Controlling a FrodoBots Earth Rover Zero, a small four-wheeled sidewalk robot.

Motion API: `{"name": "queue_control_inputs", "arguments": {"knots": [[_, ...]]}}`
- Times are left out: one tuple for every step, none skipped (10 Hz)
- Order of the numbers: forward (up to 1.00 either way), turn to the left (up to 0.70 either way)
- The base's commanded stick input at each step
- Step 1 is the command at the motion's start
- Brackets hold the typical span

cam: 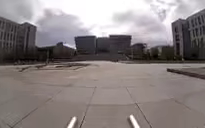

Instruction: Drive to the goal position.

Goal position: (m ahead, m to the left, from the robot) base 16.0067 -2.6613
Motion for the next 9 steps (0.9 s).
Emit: {"name": "queue_control_inputs", "arguments": {"knots": [[0.7, 0.04], [0.7, 0.04], [0.7, 0.04], [0.7, 0.04], [0.7, 0.04], [0.7, 0.04], [0.7, 0.04], [0.7, 0.04], [0.7, 0.04]]}}
